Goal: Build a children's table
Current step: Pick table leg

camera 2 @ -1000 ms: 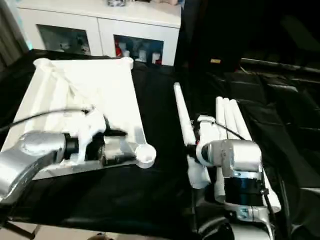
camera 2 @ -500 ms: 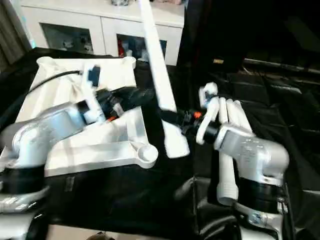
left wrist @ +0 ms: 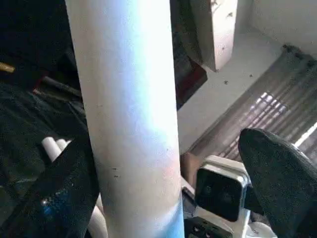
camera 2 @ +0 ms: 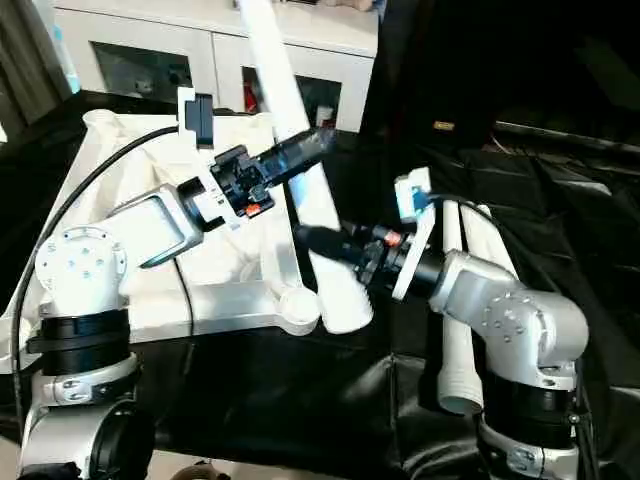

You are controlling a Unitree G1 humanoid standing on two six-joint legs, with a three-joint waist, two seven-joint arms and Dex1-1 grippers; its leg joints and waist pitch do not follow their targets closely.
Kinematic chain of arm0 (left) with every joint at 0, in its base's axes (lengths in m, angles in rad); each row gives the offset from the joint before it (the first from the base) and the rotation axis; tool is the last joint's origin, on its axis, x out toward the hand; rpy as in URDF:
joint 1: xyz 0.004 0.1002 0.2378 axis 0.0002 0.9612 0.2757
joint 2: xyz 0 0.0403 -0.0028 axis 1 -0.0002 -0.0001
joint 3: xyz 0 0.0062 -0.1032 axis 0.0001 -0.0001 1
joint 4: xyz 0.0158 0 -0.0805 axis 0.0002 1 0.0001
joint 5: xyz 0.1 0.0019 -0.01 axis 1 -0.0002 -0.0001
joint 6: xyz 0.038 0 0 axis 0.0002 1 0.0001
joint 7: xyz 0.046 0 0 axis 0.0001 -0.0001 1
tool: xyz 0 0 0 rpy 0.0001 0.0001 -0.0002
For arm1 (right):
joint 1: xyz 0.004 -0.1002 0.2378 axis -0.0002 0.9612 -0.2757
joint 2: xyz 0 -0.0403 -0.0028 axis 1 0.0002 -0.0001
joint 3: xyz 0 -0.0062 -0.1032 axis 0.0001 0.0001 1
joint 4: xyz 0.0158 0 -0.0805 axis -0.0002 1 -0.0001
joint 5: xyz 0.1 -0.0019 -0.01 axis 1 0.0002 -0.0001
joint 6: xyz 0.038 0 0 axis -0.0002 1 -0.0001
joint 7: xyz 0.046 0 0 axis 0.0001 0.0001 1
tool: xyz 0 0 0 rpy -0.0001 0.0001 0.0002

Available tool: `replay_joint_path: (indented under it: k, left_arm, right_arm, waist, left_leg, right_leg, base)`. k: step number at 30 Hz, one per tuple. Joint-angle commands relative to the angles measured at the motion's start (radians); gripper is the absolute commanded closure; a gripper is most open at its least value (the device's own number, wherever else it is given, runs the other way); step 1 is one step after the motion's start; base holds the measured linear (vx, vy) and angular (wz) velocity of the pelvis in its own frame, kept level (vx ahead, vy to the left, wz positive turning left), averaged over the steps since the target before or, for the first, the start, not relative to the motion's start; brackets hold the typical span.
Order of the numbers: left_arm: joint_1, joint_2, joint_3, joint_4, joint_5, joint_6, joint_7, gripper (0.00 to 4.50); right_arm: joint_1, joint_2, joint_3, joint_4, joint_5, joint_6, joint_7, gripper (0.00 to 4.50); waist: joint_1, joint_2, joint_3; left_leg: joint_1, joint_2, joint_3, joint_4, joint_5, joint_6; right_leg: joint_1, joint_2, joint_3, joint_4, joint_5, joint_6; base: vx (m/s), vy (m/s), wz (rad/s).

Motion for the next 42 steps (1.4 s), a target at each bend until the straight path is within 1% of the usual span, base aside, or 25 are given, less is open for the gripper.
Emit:
replay_joint_path:
  k: [1,2,3,4,5,7,8,10,11,12,14,16,18,19,23,28,30,33,34,35,36,37,38,41,42]
  left_arm:
    - [-0.013,-0.006,-0.014,-0.026,-0.02,0.017,0.023,0.0]
    - [-0.009,-0.005,-0.015,-0.027,-0.021,0.019,0.039,0.0]
    - [-0.008,-0.006,-0.012,-0.027,-0.025,0.02,0.047,0.0]
    - [-0.008,-0.006,-0.011,-0.027,-0.026,0.02,0.048,0.0]
    - [-0.007,-0.007,-0.009,-0.028,-0.028,0.021,0.052,0.0]
    - [-0.004,-0.009,0.0,-0.033,-0.035,0.025,0.064,0.0]
    - [-0.002,-0.009,0.003,-0.037,-0.038,0.027,0.067,0.28]
    - [0.001,-0.005,0.006,-0.046,-0.048,0.033,0.07,0.34]
    - [0.012,0.011,-0.009,-0.057,-0.042,0.035,0.049,0.34]
    - [0.018,0.02,-0.02,-0.062,-0.033,0.03,0.036,0.4]
    - [0.035,0.045,-0.046,-0.077,-0.028,0.026,0.0,0.69]
    - [0.04,0.051,-0.051,-0.083,-0.032,0.03,-0.01,0.81]
    - [0.048,0.059,-0.053,-0.09,-0.045,0.045,-0.024,1.08]
    - [0.049,0.06,-0.052,-0.09,-0.047,0.048,-0.025,1.08]
    - [0.05,0.071,-0.067,-0.079,-0.04,0.039,-0.024,1.51]
    - [0.05,0.077,-0.072,-0.077,-0.037,0.037,-0.035,1.75]
    - [0.047,0.076,-0.071,-0.074,-0.033,0.035,-0.031,2.05]
    - [0.037,0.073,-0.063,-0.059,-0.021,0.021,-0.017,2.17]
    - [0.028,0.07,-0.054,-0.047,-0.016,0.012,-0.006,2.17]
    - [0.028,0.07,-0.054,-0.047,-0.016,0.012,-0.006,2.17]
    - [0.022,0.072,-0.053,-0.038,-0.013,0.005,-0.006,2.46]
    - [0.015,0.076,-0.061,-0.031,-0.001,-0.003,-0.005,2.5]
    - [0.012,0.079,-0.069,-0.029,0.007,-0.008,-0.005,2.53]
    - [0.009,0.085,-0.086,-0.028,0.031,-0.02,0.003,2.61]
    - [0.005,0.095,-0.111,-0.029,0.062,-0.035,0.009,2.66]
  right_arm:
    - [-0.005,-0.023,0.05,0.021,-0.077,-0.04,-0.056,2.64]
    - [-0.007,-0.029,0.081,0.032,-0.115,-0.058,-0.083,2.64]
    - [-0.007,-0.028,0.09,0.032,-0.121,-0.067,-0.09,2.64]
    - [-0.007,-0.028,0.093,0.032,-0.123,-0.069,-0.091,2.64]
    - [-0.007,-0.022,0.093,0.029,-0.117,-0.069,-0.095,2.64]
    - [-0.005,-0.002,0.089,0.015,-0.092,-0.066,-0.106,2.64]
    - [-0.001,0.002,0.087,0.01,-0.08,-0.063,-0.104,2.65]
    - [0.008,0.006,0.087,0.007,-0.06,-0.067,-0.098,2.65]
    - [0.017,0.005,0.078,0.01,-0.041,-0.068,-0.082,2.65]
    - [0.02,0.004,0.072,0.014,-0.034,-0.067,-0.075,2.65]
    - [0.027,-0.003,0.059,0.029,-0.013,-0.072,-0.057,2.65]
    - [0.029,-0.006,0.056,0.032,-0.006,-0.072,-0.053,2.65]
    - [0.034,-0.019,0.061,0.035,-0.004,-0.076,-0.045,2.66]
    - [0.035,-0.023,0.063,0.036,-0.003,-0.076,-0.045,2.66]
    - [0.036,-0.032,0.074,0.037,0.007,-0.088,-0.054,2.66]
    - [0.034,-0.035,0.083,0.037,0.006,-0.096,-0.057,2.66]
    - [0.033,-0.037,0.084,0.037,0.007,-0.099,-0.057,2.66]
    - [0.03,-0.043,0.094,0.036,-0.004,-0.114,-0.061,2.66]
    - [0.028,-0.047,0.104,0.036,-0.018,-0.127,-0.07,2.66]
    - [0.028,-0.047,0.104,0.036,-0.018,-0.127,-0.07,2.66]
    - [0.027,-0.049,0.114,0.038,-0.03,-0.138,-0.079,2.31]
    - [0.026,-0.051,0.127,0.041,-0.044,-0.144,-0.09,1.96]
    - [0.026,-0.053,0.136,0.044,-0.052,-0.148,-0.096,1.96]
    - [0.025,-0.057,0.149,0.043,-0.065,-0.156,-0.102,1.86]
    - [0.02,-0.071,0.178,0.04,-0.106,-0.183,-0.121,1.71]
  waist:
    - [0.001,-0.008,-0.065]
    - [0.0,-0.006,-0.063]
    - [0.0,-0.006,-0.064]
    - [0.0,-0.005,-0.063]
    - [0.0,-0.008,-0.064]
    - [-0.001,-0.008,-0.064]
    - [0.0,-0.005,-0.064]
    - [0.001,-0.006,-0.063]
    - [0.001,-0.008,-0.063]
    - [0.002,-0.007,-0.063]
    - [0.0,-0.005,-0.063]
    - [0.0,-0.007,-0.062]
    - [-0.001,-0.005,-0.061]
    - [0.0,-0.006,-0.06]
    - [0.0,-0.005,-0.06]
    - [-0.001,-0.006,-0.06]
    - [-0.001,-0.007,-0.061]
    - [-0.001,-0.004,-0.06]
    - [-0.001,-0.005,-0.06]
    - [-0.002,-0.001,-0.06]
    - [-0.001,-0.002,-0.06]
    - [-0.001,0.002,-0.06]
    - [-0.003,0.0,-0.061]
    - [-0.003,0.0,-0.061]
    - [-0.003,0.0,-0.061]
  left_leg:
    - [0.014,0.06,-0.025,-0.067,-0.071,-0.027]
    - [0.014,0.061,-0.026,-0.068,-0.07,-0.033]
    - [0.014,0.061,-0.026,-0.068,-0.071,-0.033]
    - [0.015,0.061,-0.026,-0.069,-0.077,-0.033]
    - [0.014,0.06,-0.026,-0.069,-0.076,-0.032]
    - [0.014,0.06,-0.026,-0.068,-0.072,-0.026]
    - [0.015,0.061,-0.026,-0.069,-0.072,-0.026]
    - [0.014,0.062,-0.026,-0.069,-0.079,-0.026]
    - [0.014,0.062,-0.027,-0.07,-0.08,-0.024]
    - [0.015,0.063,-0.027,-0.07,-0.079,-0.023]
    - [0.015,0.063,-0.027,-0.071,-0.08,-0.025]
    - [0.015,0.063,-0.026,-0.071,-0.082,-0.028]
    - [0.015,0.063,-0.025,-0.072,-0.09,-0.032]
    - [0.016,0.062,-0.025,-0.072,-0.092,-0.035]
    - [0.016,0.063,-0.026,-0.073,-0.102,-0.041]
    - [0.015,0.062,-0.026,-0.073,-0.093,-0.039]
    - [0.015,0.062,-0.026,-0.072,-0.09,-0.038]
    - [0.015,0.062,-0.026,-0.072,-0.095,-0.039]
    - [0.016,0.062,-0.026,-0.072,-0.097,-0.04]
    - [0.016,0.062,-0.026,-0.072,-0.1,-0.045]
    - [0.016,0.062,-0.027,-0.073,-0.101,-0.045]
    - [0.016,0.062,-0.027,-0.073,-0.106,-0.048]
    - [0.017,0.062,-0.028,-0.074,-0.104,-0.049]
    - [0.017,0.063,-0.028,-0.074,-0.104,-0.049]
    - [0.016,0.064,-0.028,-0.074,-0.102,-0.05]
  right_leg:
    - [0.043,-0.089,0.051,-0.087,-0.082,-0.142]
    - [0.042,-0.088,0.051,-0.087,-0.085,-0.137]
    - [0.042,-0.089,0.051,-0.088,-0.085,-0.135]
    - [0.042,-0.089,0.052,-0.088,-0.09,-0.135]
    - [0.043,-0.088,0.051,-0.088,-0.089,-0.132]
    - [0.042,-0.088,0.051,-0.087,-0.08,-0.136]
    - [0.04,-0.089,0.051,-0.086,-0.077,-0.139]
    - [0.041,-0.089,0.051,-0.086,-0.072,-0.143]
    - [0.042,-0.09,0.051,-0.085,-0.071,-0.143]
    - [0.041,-0.09,0.051,-0.086,-0.071,-0.141]
    - [0.04,-0.088,0.051,-0.086,-0.066,-0.138]
    - [0.04,-0.088,0.051,-0.086,-0.064,-0.139]
    - [0.04,-0.088,0.051,-0.087,-0.073,-0.14]
    - [0.04,-0.089,0.052,-0.088,-0.083,-0.139]
    - [0.04,-0.089,0.052,-0.09,-0.103,-0.132]
    - [0.04,-0.089,0.051,-0.088,-0.086,-0.134]
    - [0.04,-0.088,0.052,-0.088,-0.082,-0.135]
    - [0.039,-0.088,0.052,-0.089,-0.088,-0.133]
    - [0.04,-0.088,0.052,-0.089,-0.089,-0.133]
    - [0.04,-0.088,0.052,-0.09,-0.083,-0.132]
    - [0.04,-0.088,0.052,-0.089,-0.083,-0.133]
    - [0.039,-0.088,0.052,-0.09,-0.09,-0.132]
    - [0.04,-0.087,0.052,-0.09,-0.087,-0.13]
    - [0.04,-0.088,0.052,-0.088,-0.074,-0.136]
    - [0.04,-0.088,0.052,-0.088,-0.07,-0.133]
  base:
    - [0.0,0.0,0.0]
    - [0.0,0.0,0.0]
    - [0.0,0.0,0.0]
    - [0.0,0.0,0.0]
    - [0.0,0.0,0.0]
    - [0.0,0.0,0.0]
    - [0.0,0.0,0.0]
    - [0.0,0.0,0.0]
    - [0.0,0.0,0.0]
    - [0.0,0.0,0.0]
    - [0.0,0.0,0.0]
    - [0.0,0.0,0.0]
    - [0.0,0.0,0.0]
    - [0.0,0.0,0.0]
    - [0.0,0.0,0.0]
    - [0.0,0.0,0.0]
    - [0.0,0.0,0.0]
    - [0.0,0.0,0.0]
    - [0.0,0.0,0.0]
    - [0.0,0.0,0.0]
    - [0.0,0.0,0.0]
    - [0.0,0.0,0.0]
    - [0.0,0.0,0.0]
    - [0.0,0.0,0.0]
    - [0.0,0.0,0.0]
